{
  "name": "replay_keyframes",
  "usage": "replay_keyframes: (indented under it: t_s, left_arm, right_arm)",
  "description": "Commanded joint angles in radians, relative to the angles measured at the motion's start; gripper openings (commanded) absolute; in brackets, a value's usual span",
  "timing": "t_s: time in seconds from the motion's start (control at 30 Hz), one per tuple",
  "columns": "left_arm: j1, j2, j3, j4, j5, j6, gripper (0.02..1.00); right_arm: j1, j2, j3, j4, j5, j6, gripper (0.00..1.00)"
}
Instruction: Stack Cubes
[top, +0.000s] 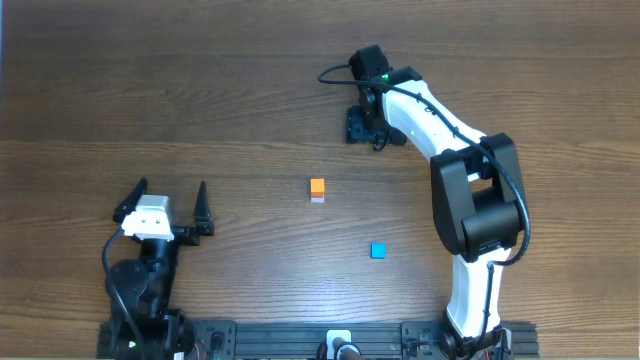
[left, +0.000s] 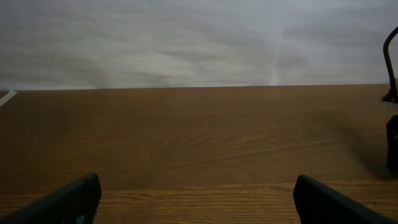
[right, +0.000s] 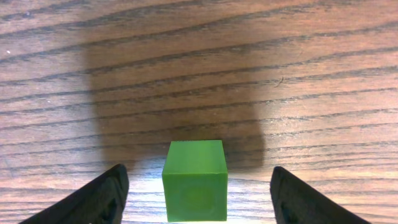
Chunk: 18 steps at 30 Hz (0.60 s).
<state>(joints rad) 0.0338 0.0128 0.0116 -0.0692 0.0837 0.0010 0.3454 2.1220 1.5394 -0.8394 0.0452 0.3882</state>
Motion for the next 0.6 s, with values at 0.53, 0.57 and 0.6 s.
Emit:
replay_keyframes:
  t_s: [0.53,0.57,0.6]
  left_arm:
    - [-0.004,-0.007,-0.006,0.001,0.016,0.018,1.000]
    - [-0.004,-0.007,-0.006,0.001,0.016,0.018,1.000]
    - [-0.004,-0.007,-0.006,0.001,0.016,0.018,0.998]
  right_arm:
    - [0.003,0.024,0.023,0.002,0.017,-0.011,0.347]
    - [0.003,0.024,0.023,0.002,0.017,-0.011,0.336]
    - [0.003,0.024,0.023,0.003,0.017,-0.011,0.325]
